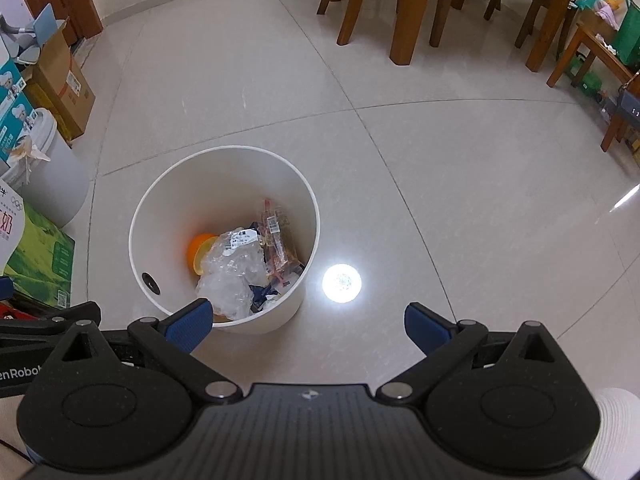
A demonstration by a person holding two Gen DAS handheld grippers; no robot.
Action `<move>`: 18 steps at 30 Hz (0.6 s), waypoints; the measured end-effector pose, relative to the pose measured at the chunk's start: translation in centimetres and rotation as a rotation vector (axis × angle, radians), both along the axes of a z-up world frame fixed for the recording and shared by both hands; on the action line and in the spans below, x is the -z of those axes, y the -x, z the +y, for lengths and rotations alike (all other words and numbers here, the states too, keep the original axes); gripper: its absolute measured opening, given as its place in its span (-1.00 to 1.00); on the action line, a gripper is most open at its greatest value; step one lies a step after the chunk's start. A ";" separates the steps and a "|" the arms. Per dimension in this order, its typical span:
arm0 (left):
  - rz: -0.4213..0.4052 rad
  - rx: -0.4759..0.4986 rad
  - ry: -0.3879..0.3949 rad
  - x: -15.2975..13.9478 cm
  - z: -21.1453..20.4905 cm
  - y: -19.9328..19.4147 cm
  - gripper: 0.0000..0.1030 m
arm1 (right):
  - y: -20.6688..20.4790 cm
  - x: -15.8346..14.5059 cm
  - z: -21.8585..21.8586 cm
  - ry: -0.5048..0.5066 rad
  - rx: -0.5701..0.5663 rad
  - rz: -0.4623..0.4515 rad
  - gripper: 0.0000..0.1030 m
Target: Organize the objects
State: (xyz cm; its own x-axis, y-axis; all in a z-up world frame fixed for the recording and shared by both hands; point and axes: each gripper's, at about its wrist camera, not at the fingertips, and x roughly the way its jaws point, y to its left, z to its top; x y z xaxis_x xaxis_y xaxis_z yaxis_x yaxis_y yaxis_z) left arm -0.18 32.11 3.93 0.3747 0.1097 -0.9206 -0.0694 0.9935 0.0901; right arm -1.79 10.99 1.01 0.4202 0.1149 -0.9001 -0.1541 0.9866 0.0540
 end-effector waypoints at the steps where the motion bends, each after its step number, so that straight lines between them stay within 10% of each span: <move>1: 0.000 -0.001 0.000 -0.1 0.0 0.0 0.91 | 0.1 -0.1 0.0 -0.002 -0.001 -0.001 1.00; 18: -0.008 -0.013 -0.001 -1.0 -0.1 0.3 0.92 | 0.6 -0.6 -0.6 -0.020 0.008 -0.014 1.00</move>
State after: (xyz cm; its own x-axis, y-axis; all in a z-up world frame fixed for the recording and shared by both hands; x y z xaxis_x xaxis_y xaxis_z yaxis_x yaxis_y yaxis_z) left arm -0.43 32.03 4.94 0.3806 0.1159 -0.9174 -0.0829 0.9924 0.0910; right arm -2.36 10.37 1.66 0.4334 0.1296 -0.8918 -0.1466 0.9866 0.0721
